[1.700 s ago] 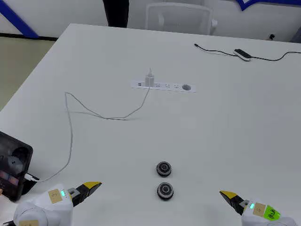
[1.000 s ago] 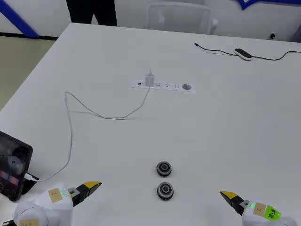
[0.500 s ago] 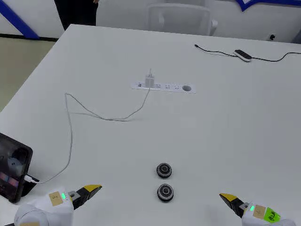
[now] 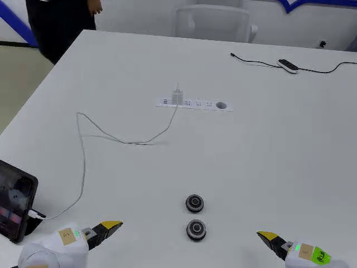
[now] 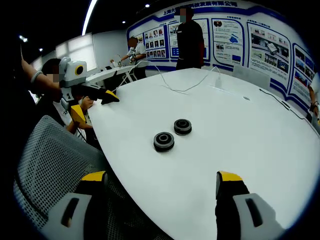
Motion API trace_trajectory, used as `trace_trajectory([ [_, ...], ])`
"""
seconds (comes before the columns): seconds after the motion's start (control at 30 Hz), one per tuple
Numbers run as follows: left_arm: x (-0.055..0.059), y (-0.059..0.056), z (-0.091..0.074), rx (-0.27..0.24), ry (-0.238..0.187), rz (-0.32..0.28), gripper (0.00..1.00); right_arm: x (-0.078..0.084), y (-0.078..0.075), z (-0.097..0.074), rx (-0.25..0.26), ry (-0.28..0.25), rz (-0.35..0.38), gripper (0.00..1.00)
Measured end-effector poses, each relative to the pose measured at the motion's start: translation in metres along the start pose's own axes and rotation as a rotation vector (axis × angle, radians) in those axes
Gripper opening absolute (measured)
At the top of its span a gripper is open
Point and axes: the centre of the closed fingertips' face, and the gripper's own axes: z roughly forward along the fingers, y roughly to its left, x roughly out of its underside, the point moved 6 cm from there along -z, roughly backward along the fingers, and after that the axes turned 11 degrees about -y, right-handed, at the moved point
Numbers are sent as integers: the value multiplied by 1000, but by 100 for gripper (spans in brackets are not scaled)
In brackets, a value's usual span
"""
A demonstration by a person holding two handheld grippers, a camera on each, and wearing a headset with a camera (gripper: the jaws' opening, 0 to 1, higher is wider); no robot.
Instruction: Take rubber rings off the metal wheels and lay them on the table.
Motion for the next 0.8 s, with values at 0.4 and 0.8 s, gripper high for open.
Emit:
trace_trajectory([
  [0.4, -3, 2, 10, 4, 6, 5, 77, -5, 1, 10, -8, -10, 11, 83],
  [0.8, -5, 4, 20, 17, 18, 13, 70, -9, -3, 20, -22, -6, 23, 73],
])
